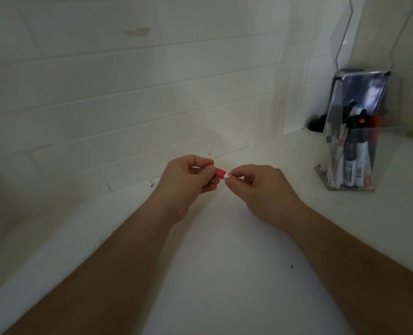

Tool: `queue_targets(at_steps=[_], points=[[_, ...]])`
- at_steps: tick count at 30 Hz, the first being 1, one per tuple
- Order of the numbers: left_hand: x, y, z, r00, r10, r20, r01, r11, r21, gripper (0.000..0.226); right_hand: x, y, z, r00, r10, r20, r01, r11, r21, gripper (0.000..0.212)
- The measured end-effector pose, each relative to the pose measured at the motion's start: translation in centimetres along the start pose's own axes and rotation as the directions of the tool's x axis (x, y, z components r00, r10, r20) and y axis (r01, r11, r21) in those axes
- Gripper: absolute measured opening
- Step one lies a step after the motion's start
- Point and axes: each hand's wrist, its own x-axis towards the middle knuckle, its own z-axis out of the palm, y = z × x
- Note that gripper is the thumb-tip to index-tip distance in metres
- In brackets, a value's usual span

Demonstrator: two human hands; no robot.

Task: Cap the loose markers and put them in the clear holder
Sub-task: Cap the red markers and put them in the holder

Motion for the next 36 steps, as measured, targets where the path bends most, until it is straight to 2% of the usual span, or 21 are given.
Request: queue_targets(at_steps=[5,9,11,12,14,15,16,18,20,21,23,24,26,27,29,30,31,34,36], points=[[-0.1,0.1,0.4,1.0,0.01,0.026,-0.01,1.0,0.014,0.01,0.0,-0.2,-0.4,0.998,0.022,0.057,-0.026,0.997,0.074,0.02],[-0.2,-0.3,0.8,0.998,0.028,0.056,-0.03,0.999,0.037,0.012,0.1,-0.3,-1.2,0.985,0.059,0.161,-0.057,0.998,-0.015,0.021],[-0.2,-0.5,1.0,0.992,0.116,0.046,-0.122,0.981,0.153,0.012,0.2,-0.5,-1.6,0.985,0.057,0.164,-0.039,0.993,-0.114,0.025],[-0.2,-0.5,1.0,0.98,0.196,0.041,-0.199,0.931,0.305,0.012,0.3,-0.4,-1.8,0.988,0.039,0.151,-0.009,0.981,-0.195,0.027],[-0.5,-0.4,1.2,0.937,0.337,0.087,-0.322,0.746,0.583,0.015,0.4,-0.4,-2.3,0.989,-0.022,0.147,0.075,0.928,-0.365,0.029],[-0.8,-0.2,1.4,0.918,0.38,0.113,-0.36,0.679,0.64,0.017,0.4,-0.5,-2.4,0.986,-0.052,0.158,0.115,0.899,-0.424,0.029],[-1.0,0.0,1.6,0.902,0.413,0.126,-0.391,0.656,0.645,0.019,0.3,-0.7,-2.6,0.985,-0.07,0.161,0.138,0.873,-0.468,0.029],[-1.3,0.4,2.3,0.87,0.481,0.105,-0.441,0.668,0.599,0.023,0.4,-1.6,-2.9,0.988,-0.09,0.123,0.141,0.847,-0.513,0.027],[-1.8,0.6,2.9,0.843,0.533,0.074,-0.484,0.689,0.54,0.04,0.4,-2.9,-3.6,0.99,-0.123,0.066,0.139,0.869,-0.474,0.024],[-2.1,0.6,3.3,0.832,0.546,0.101,-0.515,0.692,0.506,0.052,0.4,-3.9,-4.1,0.991,-0.129,0.027,0.128,0.898,-0.422,0.024],[-2.9,0.9,4.0,0.799,0.543,0.259,-0.599,0.682,0.42,0.079,0.3,-5.3,-5.7,0.991,-0.096,-0.093,0.071,0.967,-0.245,0.024],[-3.3,0.9,4.3,0.773,0.537,0.339,-0.635,0.66,0.402,0.09,0.3,-5.9,-6.6,0.984,-0.057,-0.168,0.037,0.992,-0.118,0.023],[-3.8,0.6,4.7,0.713,0.536,0.452,-0.701,0.569,0.431,0.097,0.3,-6.7,-9.2,0.944,0.004,-0.33,0.039,0.992,0.123,0.016],[-4.0,0.5,5.0,0.688,0.535,0.49,-0.725,0.515,0.456,0.095,0.4,-6.9,-10.9,0.903,-0.018,-0.428,0.082,0.988,0.132,0.012],[-4.4,0.3,5.4,0.67,0.509,0.54,-0.742,0.455,0.492,0.09,0.6,-6.9,-14.7,0.796,-0.14,-0.589,0.147,0.988,-0.036,0.009],[-4.5,0.2,5.5,0.669,0.501,0.55,-0.744,0.451,0.493,0.089,0.8,-6.6,-16.5,0.758,-0.193,-0.622,0.155,0.981,-0.116,0.007],[-4.6,0.2,5.7,0.669,0.498,0.552,-0.743,0.458,0.488,0.09,1.1,-6.1,-18.2,0.75,-0.219,-0.624,0.13,0.974,-0.185,0.006],[-4.8,-0.1,5.9,0.675,0.482,0.559,-0.738,0.473,0.482,0.088,1.5,-3.7,-21.2,0.823,-0.174,-0.542,-0.054,0.924,-0.378,0.015],[-4.7,-0.3,6.0,0.668,0.468,0.579,-0.743,0.471,0.476,0.082,0.9,-2.3,-21.1,0.896,-0.128,-0.424,-0.119,0.853,-0.508,0.019]])
